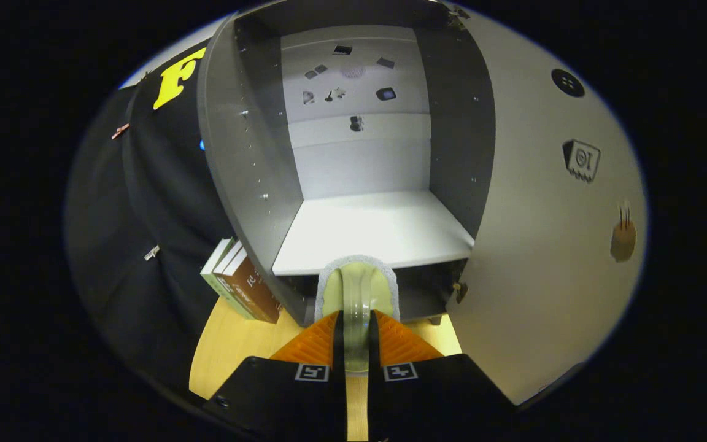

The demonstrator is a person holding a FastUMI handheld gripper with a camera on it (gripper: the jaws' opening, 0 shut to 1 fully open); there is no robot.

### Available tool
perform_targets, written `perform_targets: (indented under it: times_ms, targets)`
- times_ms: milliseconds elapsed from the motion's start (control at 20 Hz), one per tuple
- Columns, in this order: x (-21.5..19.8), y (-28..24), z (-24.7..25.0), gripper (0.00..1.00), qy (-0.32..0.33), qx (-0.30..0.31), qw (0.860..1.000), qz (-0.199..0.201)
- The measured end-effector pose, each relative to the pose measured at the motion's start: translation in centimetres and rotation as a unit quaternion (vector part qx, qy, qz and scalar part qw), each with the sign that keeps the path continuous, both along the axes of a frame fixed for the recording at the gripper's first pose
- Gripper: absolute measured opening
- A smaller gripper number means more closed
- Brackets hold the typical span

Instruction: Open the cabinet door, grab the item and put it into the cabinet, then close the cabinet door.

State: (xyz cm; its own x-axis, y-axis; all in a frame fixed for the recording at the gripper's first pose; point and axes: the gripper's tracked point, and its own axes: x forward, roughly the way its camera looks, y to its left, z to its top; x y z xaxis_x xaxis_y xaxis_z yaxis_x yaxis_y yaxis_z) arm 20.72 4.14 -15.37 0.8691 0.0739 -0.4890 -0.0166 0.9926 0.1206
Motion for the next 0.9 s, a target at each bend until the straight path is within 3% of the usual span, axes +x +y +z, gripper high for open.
perform_targets:
  times_ms: [350,900]
  targets:
    - [7.3,-1.0,3.9,0.17,-0.03,-0.027,0.999,-0.025]
    - [16.3,-0.7,0.3,0.17,0.021,-0.064,0.997,-0.021]
